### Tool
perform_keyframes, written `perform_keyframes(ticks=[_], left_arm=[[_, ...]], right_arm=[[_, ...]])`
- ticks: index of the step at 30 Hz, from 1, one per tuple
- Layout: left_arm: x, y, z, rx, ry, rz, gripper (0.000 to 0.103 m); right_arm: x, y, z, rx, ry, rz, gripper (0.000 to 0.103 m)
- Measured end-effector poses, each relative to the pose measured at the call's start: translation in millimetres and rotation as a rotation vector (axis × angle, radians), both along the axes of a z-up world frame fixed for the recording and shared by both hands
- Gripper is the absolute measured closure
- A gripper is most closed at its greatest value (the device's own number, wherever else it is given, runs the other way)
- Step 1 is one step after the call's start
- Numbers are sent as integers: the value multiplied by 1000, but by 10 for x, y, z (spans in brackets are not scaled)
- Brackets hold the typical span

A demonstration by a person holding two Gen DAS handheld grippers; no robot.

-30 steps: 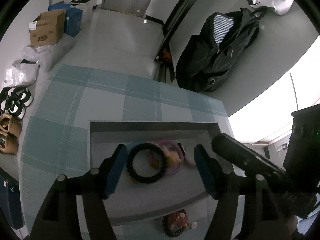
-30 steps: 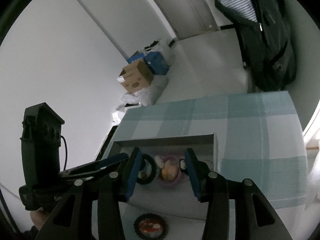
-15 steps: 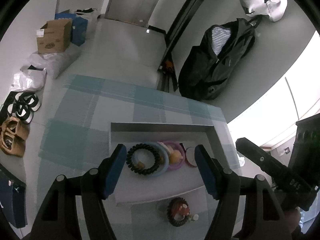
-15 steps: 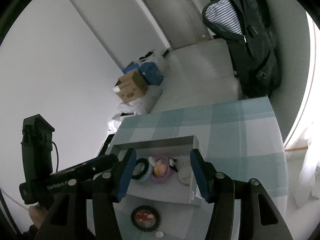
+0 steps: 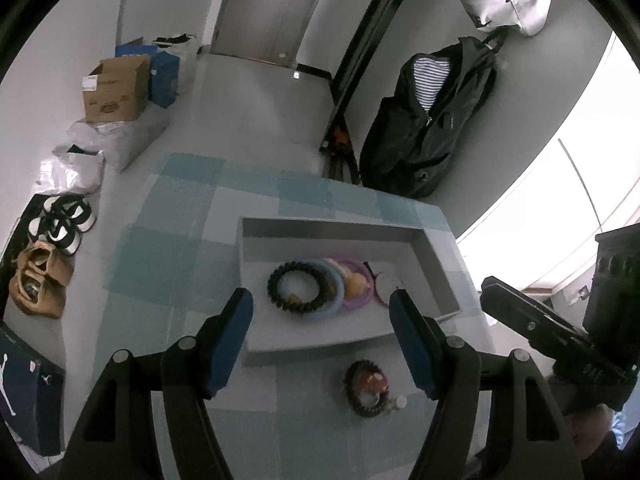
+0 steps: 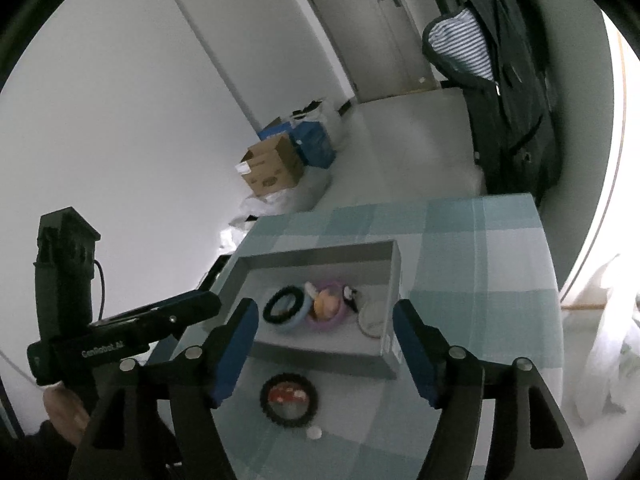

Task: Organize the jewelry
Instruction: 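Withdraw both grippers from the box toward the remaining items on the table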

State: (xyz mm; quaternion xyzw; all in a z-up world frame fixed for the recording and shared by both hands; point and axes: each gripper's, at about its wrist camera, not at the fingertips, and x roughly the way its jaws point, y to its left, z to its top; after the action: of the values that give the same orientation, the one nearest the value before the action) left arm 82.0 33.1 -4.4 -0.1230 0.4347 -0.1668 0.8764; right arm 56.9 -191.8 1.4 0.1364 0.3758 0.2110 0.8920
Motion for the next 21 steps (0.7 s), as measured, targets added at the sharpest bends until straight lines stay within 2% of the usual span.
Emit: perform_keyframes(ticks=[4, 7, 12, 15, 18, 21], left_arm=[[-113, 24, -4, -1, -6, 9, 37], [-173, 32, -11, 1, -6, 12, 37], [-249, 51, -41, -18, 15, -4, 37], [-305, 17, -70, 36, 13, -10, 37], [-329, 31, -177, 58, 53, 5, 37], [-343, 63, -312, 32, 115, 10, 37]], right_arm=[[-92, -24, -27, -2, -2, 6, 32], [-169, -13, -53, -6, 2, 18, 26], [-261, 64, -117, -22, 16, 54, 26], [-308, 126, -168, -33, 31, 77, 24], [-344, 211, -238, -61, 40, 102, 22], [-351, 317, -356, -89, 70, 130, 21]])
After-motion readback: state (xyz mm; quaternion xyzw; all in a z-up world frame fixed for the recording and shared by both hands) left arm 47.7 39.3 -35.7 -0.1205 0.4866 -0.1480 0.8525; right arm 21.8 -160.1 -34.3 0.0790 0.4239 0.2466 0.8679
